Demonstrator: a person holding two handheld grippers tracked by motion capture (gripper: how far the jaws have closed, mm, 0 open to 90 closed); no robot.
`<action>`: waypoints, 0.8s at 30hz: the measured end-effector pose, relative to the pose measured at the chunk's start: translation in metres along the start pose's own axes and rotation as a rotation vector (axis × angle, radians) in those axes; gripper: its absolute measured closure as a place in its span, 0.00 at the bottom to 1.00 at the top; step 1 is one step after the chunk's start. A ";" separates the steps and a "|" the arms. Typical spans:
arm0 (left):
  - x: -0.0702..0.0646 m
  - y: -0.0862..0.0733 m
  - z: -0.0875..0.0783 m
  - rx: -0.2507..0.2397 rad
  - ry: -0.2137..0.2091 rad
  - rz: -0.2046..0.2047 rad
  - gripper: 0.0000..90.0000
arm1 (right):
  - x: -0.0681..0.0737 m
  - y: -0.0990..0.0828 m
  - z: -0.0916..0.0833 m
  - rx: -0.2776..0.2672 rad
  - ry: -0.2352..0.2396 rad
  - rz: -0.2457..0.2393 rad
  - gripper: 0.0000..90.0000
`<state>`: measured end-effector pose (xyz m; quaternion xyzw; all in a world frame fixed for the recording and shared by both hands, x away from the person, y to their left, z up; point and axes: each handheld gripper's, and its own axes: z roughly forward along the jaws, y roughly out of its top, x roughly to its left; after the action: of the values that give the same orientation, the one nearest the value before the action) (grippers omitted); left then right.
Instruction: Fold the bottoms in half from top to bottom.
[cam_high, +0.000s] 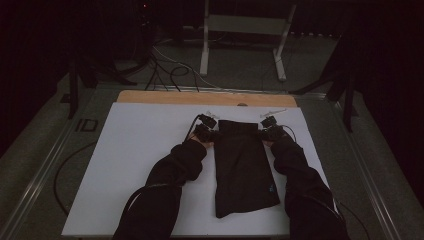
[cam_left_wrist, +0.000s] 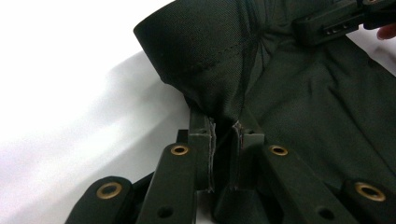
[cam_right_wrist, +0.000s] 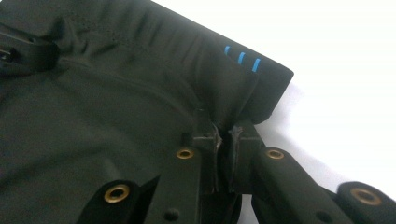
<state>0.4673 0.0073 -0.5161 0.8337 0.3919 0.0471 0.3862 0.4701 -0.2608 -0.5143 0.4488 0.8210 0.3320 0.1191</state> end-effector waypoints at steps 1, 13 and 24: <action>0.000 0.000 -0.001 0.002 -0.001 0.003 0.91 | 0.000 0.000 0.000 -0.005 -0.001 -0.001 0.94; 0.004 0.014 -0.012 -0.032 -0.003 0.018 0.92 | 0.001 0.009 -0.010 -0.067 -0.041 -0.017 0.95; 0.000 0.023 -0.023 -0.079 -0.026 0.052 0.92 | 0.004 0.014 -0.033 -0.136 -0.031 -0.028 0.95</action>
<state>0.4725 0.0125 -0.4843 0.8282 0.3630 0.0618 0.4225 0.4606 -0.2671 -0.4801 0.4334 0.8008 0.3783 0.1666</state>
